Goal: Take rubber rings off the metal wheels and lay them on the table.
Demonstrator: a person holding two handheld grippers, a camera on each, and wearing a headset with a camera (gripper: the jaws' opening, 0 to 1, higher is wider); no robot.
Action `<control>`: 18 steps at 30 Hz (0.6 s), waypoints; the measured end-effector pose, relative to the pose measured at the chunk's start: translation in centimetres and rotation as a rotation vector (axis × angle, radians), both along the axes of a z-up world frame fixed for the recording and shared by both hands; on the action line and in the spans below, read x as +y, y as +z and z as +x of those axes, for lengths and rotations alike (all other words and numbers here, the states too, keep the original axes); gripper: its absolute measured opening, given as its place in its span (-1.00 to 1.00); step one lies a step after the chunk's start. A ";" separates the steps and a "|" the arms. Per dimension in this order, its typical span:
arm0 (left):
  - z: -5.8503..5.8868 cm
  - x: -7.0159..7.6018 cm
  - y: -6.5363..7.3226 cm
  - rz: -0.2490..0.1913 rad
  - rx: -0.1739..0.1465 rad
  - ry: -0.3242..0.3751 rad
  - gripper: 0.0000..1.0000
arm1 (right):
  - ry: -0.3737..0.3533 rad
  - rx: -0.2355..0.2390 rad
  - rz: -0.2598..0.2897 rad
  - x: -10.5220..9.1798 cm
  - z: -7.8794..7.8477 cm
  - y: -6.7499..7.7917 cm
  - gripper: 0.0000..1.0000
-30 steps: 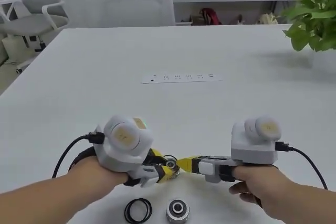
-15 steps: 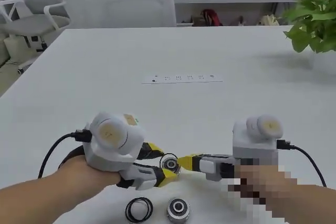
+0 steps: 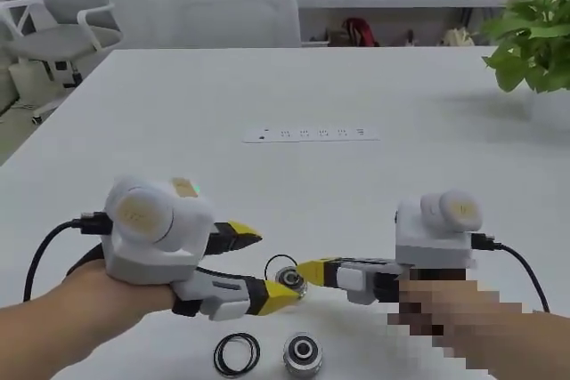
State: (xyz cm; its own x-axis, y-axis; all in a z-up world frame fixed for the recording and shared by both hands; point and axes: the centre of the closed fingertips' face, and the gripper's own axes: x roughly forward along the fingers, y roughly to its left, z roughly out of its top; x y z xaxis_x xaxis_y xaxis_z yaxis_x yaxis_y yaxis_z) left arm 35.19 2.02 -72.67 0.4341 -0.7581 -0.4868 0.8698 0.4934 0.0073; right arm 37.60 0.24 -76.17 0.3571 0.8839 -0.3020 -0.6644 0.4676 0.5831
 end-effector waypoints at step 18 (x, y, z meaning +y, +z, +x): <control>-2.1 3.7 2.1 -0.045 -0.017 0.055 0.41 | 0.056 -0.010 0.019 1.3 -1.6 1.8 -1.00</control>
